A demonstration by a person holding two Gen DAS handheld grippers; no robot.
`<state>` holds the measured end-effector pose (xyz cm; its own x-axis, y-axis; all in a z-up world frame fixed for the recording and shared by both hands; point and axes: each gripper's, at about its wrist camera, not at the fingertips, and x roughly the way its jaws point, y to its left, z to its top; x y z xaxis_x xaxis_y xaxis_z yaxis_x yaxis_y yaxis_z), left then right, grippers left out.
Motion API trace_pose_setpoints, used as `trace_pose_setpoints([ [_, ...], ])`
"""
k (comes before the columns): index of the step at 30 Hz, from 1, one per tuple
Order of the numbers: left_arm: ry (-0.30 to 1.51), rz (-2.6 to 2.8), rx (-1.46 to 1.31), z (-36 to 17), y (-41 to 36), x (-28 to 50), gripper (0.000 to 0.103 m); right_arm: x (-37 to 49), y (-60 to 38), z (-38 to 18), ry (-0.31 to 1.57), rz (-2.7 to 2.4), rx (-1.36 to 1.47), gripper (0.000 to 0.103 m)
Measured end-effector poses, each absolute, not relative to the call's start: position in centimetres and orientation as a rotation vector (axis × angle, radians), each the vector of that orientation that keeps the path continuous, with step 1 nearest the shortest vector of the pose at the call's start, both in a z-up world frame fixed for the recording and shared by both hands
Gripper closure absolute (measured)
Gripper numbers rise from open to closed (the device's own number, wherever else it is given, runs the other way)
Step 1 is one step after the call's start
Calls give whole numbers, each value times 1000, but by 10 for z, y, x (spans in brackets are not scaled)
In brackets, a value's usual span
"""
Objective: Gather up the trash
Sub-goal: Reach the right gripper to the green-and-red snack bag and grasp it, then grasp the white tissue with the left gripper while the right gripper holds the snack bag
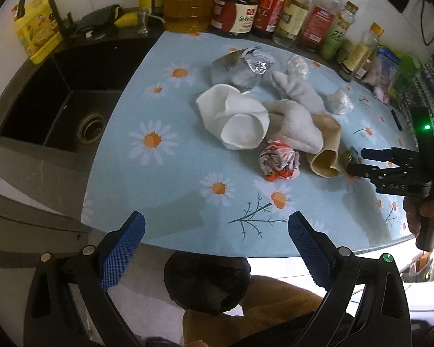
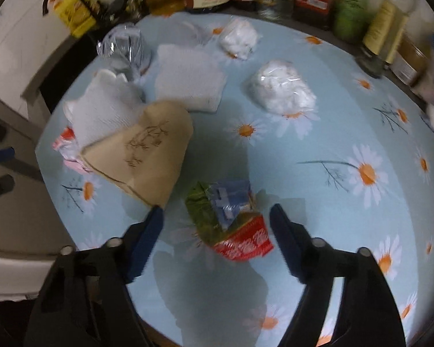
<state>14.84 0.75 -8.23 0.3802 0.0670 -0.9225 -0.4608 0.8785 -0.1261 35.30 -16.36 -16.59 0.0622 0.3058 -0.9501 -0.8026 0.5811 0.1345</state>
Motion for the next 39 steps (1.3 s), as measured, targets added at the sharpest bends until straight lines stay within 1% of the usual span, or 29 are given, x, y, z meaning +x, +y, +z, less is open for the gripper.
trace_pose_setpoints([
  [1, 1141, 355, -404, -84, 8, 148, 7, 353, -162, -169, 1245, 886, -519, 40],
  [2, 1143, 357, -410, -84, 9, 147, 7, 353, -162, -169, 1241, 887, -531, 42],
  [6, 1157, 364, -412, -88, 10, 148, 7, 348, -158, -172, 1222, 904, -575, 46],
  [11, 1155, 348, -405, -85, 11, 158, 7, 345, -159, -170, 1241, 916, -532, 46],
  [19, 1126, 293, -468, -72, 24, 189, 7, 347, -178, -132, 1192, 938, -437, 47],
  [25, 1144, 254, -499, -73, 34, 224, 7, 345, -201, -109, 1174, 919, -367, 46],
  [28, 1126, 277, -502, -73, 42, 242, 7, 344, -207, -104, 1156, 920, -355, 46],
  [33, 1206, 275, -521, -94, 54, 269, 8, 348, -216, -104, 1149, 918, -335, 46],
  [39, 1282, 304, -573, -114, 61, 284, 8, 355, -226, -104, 1140, 944, -288, 46],
])
